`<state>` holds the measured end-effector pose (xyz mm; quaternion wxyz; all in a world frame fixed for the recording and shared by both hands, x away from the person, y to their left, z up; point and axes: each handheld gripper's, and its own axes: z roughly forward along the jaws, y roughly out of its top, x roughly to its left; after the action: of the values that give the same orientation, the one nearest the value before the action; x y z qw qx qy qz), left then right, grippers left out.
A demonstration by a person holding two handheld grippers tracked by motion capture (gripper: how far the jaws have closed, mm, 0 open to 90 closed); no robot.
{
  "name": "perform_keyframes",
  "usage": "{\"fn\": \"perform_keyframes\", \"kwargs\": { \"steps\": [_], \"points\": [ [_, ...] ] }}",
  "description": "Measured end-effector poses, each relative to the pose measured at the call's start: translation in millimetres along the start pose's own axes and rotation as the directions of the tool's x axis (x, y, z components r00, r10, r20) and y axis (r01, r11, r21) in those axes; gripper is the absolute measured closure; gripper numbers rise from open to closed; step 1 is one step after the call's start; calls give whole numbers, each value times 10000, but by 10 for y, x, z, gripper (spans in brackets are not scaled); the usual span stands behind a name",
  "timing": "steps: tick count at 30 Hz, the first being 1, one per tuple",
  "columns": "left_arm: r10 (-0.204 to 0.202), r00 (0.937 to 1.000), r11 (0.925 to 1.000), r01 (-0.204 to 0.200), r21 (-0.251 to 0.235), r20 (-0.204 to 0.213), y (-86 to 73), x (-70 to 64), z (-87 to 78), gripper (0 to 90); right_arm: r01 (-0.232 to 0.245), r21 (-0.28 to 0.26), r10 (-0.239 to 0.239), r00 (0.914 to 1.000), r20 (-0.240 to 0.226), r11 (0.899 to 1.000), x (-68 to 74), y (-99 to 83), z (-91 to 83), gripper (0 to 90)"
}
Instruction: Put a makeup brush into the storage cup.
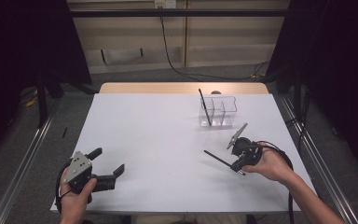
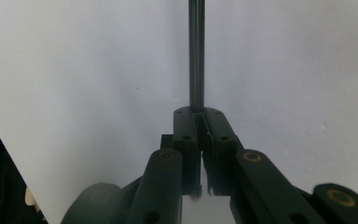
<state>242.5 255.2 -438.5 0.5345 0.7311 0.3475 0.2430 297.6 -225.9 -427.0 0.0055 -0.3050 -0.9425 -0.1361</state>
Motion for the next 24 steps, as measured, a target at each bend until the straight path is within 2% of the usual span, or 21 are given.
{"fn": "perform_keyframes", "kwargs": {
  "steps": [5, 12, 18, 22, 24],
  "points": [
    [-11, 10000, 10000, 11, -8, -12, -1, 6, -2, 18, -281, -678, 282, 9996, 2, 9973, 0, -29, -72, 848],
    [-30, 10000, 10000, 30, -17, -3, 0, 4, -3, 18, -675, -2061, 681, 9977, -46, 9762, -42, -116, -157, 848],
    [-36, 10000, 10000, 36, 14, -19, -3, 3, 3, 18, -1365, -2973, 1353, 9905, -249, 9450, -99, -203, -187, 847],
    [14, 10000, 10000, -14, 56, -40, -5, 9, 2, 18, -1434, -3604, 1407, 9895, -338, 9217, -121, -229, -199, 848],
    [22, 10000, 10000, -21, 55, -48, -4, 9, 0, 18, -1433, -4033, 1382, 9895, -418, 9038, -122, -241, -212, 847]
  ]
}}
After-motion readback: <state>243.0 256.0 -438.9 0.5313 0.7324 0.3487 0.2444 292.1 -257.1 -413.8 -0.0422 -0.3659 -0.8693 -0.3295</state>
